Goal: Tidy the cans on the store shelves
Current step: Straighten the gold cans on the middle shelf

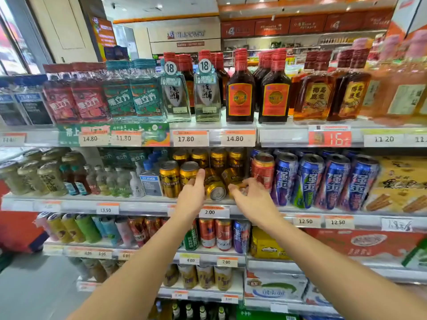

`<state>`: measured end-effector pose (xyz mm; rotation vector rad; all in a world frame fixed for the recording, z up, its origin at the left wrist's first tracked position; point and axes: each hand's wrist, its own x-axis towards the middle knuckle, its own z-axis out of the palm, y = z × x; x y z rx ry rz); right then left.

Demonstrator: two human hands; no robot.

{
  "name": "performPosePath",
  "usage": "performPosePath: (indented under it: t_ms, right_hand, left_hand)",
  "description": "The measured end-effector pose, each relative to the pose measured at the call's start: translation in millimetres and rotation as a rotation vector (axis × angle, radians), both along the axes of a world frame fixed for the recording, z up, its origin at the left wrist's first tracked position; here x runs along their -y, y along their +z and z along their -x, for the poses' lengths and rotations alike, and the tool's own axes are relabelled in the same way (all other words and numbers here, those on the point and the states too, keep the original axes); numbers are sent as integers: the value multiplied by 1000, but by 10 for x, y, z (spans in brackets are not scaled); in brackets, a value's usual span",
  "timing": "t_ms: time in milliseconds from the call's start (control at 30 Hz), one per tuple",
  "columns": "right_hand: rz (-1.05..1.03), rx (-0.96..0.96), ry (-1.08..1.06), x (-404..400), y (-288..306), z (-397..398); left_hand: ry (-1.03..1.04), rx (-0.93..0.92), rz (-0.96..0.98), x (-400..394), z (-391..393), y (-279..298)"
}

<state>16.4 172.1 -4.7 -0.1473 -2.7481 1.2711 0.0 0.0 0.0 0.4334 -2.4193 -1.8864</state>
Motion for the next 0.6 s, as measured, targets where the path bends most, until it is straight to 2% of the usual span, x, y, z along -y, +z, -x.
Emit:
performPosePath:
  t_ms: [167, 233, 400, 600]
  right_hand:
    - [-201, -64, -47, 104, -106, 78]
    - [-290, -74, -37, 123, -173, 90]
    - [-454, -88, -37, 153, -258, 140]
    - [-566, -143, -53, 178, -297, 217]
  left_hand:
    - [-42, -221, 394, -17, 5, -189]
    - [-94, -292, 496, -3, 15, -319]
    - [-114, -330, 541, -58, 63, -431]
    - [-77, -243, 619, -162, 159, -380]
